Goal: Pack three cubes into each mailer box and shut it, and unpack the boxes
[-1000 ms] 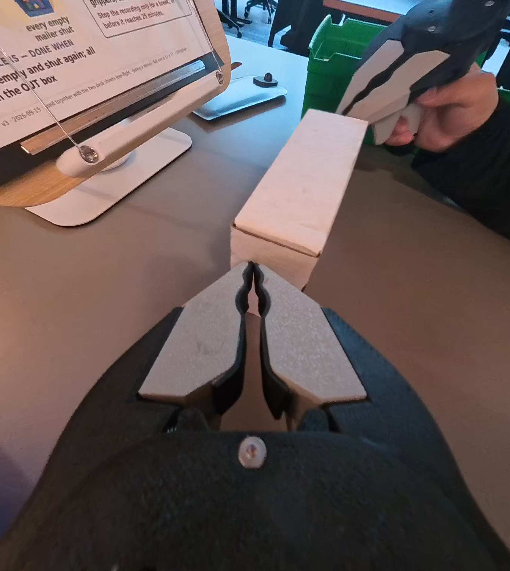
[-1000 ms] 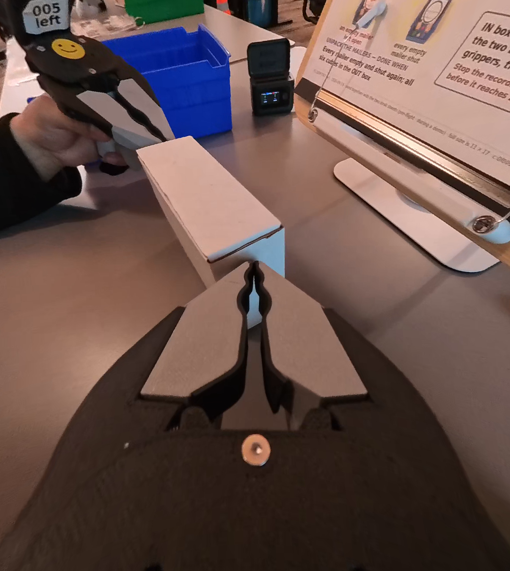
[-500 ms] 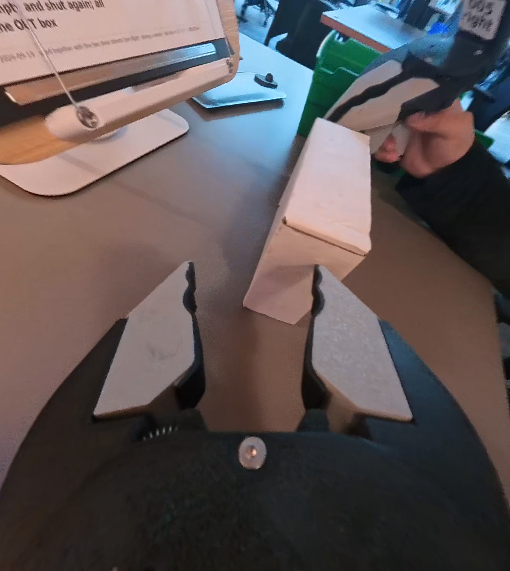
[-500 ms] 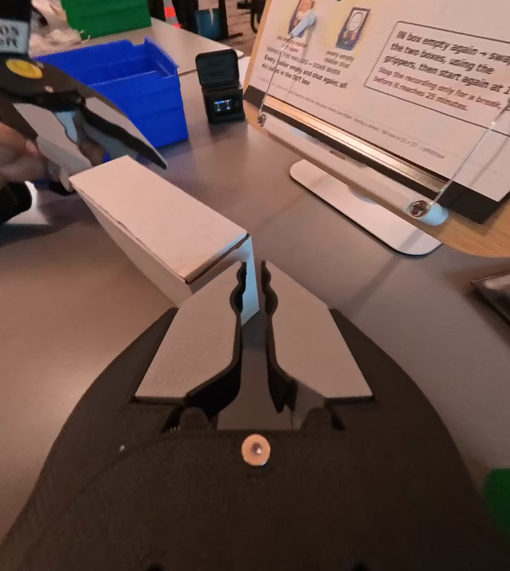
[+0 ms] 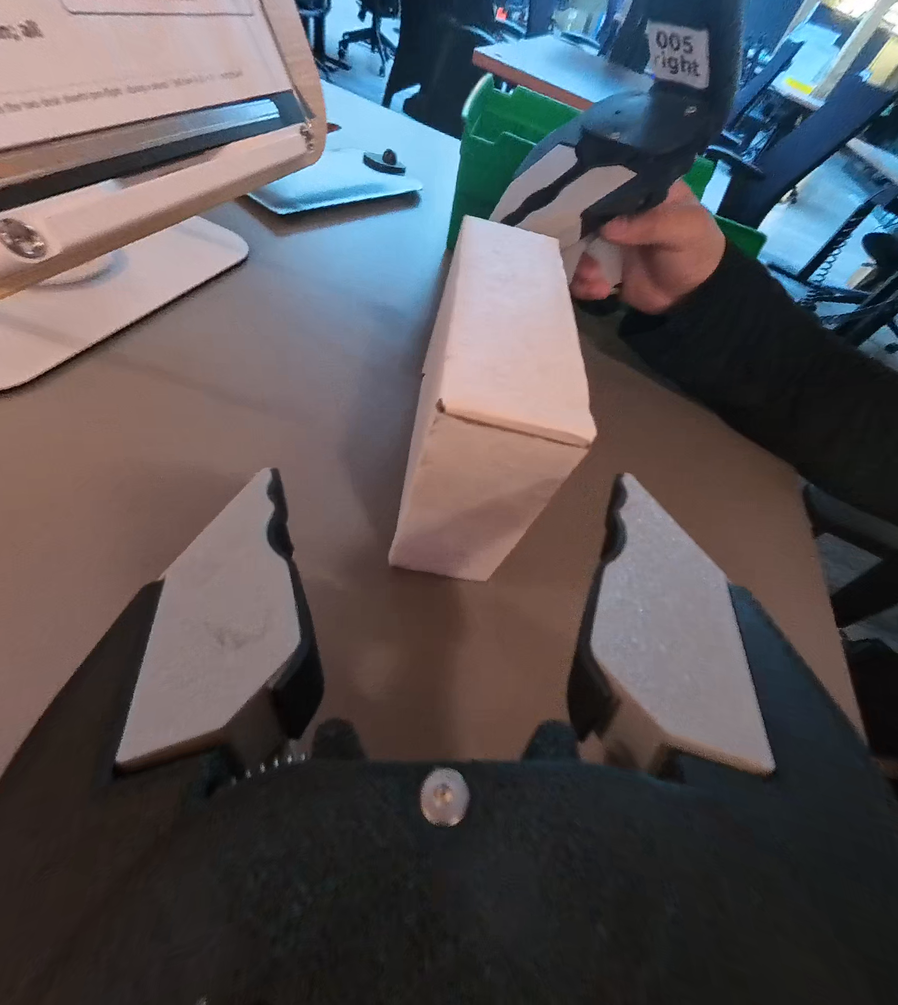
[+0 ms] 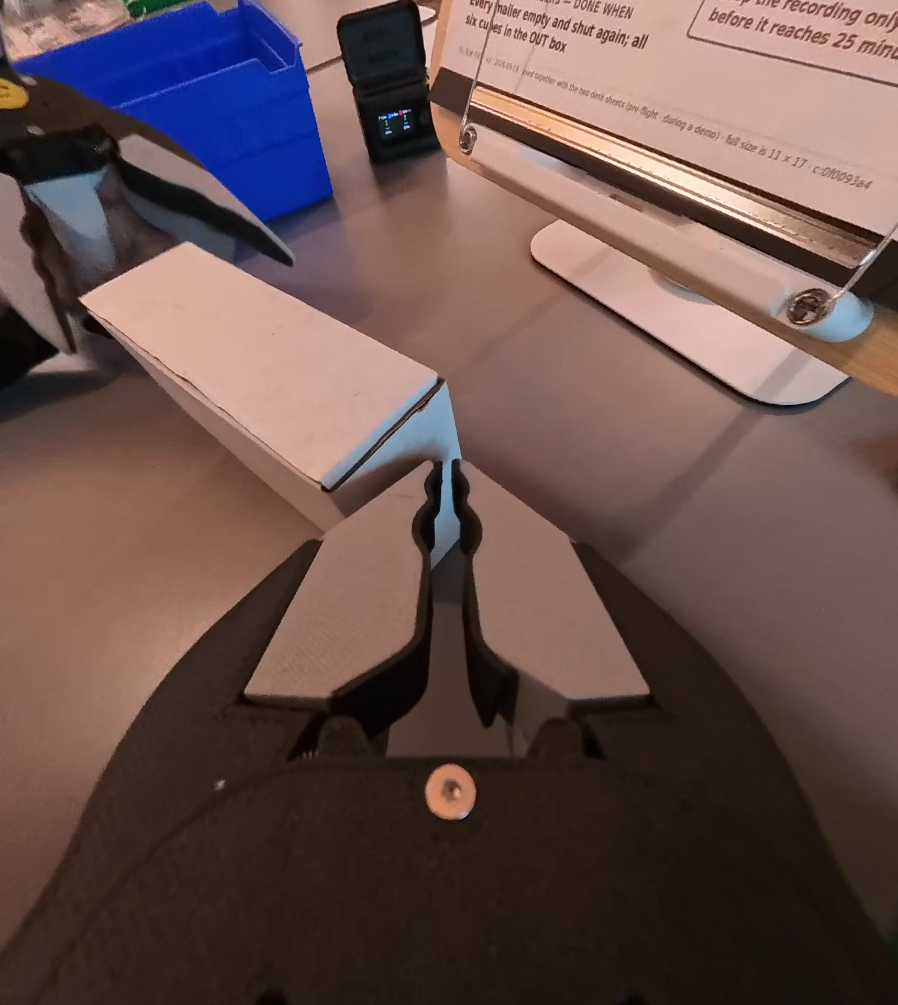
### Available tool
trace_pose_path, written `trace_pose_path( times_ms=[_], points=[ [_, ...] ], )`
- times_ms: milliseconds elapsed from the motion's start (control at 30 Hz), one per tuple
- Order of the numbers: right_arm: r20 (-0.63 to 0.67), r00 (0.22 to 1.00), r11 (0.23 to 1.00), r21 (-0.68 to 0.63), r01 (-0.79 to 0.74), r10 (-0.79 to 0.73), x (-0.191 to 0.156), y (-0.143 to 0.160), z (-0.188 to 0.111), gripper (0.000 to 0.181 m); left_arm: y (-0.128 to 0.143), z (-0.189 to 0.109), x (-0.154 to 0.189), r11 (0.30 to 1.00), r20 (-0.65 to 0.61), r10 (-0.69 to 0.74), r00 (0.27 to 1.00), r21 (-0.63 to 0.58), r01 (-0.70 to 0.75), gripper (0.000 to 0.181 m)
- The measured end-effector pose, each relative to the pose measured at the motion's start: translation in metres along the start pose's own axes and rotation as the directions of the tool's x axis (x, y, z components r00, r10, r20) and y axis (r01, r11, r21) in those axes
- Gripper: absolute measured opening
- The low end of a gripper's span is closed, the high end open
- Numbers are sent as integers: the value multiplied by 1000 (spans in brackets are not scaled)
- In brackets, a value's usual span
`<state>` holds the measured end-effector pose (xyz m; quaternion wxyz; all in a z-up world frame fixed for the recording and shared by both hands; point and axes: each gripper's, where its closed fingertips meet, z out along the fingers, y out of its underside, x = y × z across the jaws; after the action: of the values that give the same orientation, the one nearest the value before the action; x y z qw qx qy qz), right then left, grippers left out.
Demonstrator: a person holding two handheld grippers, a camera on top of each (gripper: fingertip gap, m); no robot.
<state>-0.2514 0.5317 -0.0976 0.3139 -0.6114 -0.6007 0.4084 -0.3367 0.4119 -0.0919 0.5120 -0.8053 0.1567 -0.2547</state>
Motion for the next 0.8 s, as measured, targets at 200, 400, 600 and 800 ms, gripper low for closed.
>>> trace_pose_path(
  times_ms=[200, 400, 600, 800],
  points=[
    [85, 996, 999, -23, 41, -39, -21, 2, 6, 0, 17, 34, 11, 988, 26, 130, 991, -85, -127, 90],
    [20, 997, 997, -17, 79, -79, -15, -2, 4, 10, 10, 32, 12, 976, 53, 210, 976, -63, -206, 75],
    [-48, 998, 966, 251, 61, -51, -6, -47, -27, 33, -13, 17, 19, 997, -24, 52, 998, 64, -51, 74],
    [87, 979, 905, 405, 133, -183, -61, -77, -43, 44, -9, 22, 27, 999, -70, 15, 997, 29, -13, 74]
  ],
)
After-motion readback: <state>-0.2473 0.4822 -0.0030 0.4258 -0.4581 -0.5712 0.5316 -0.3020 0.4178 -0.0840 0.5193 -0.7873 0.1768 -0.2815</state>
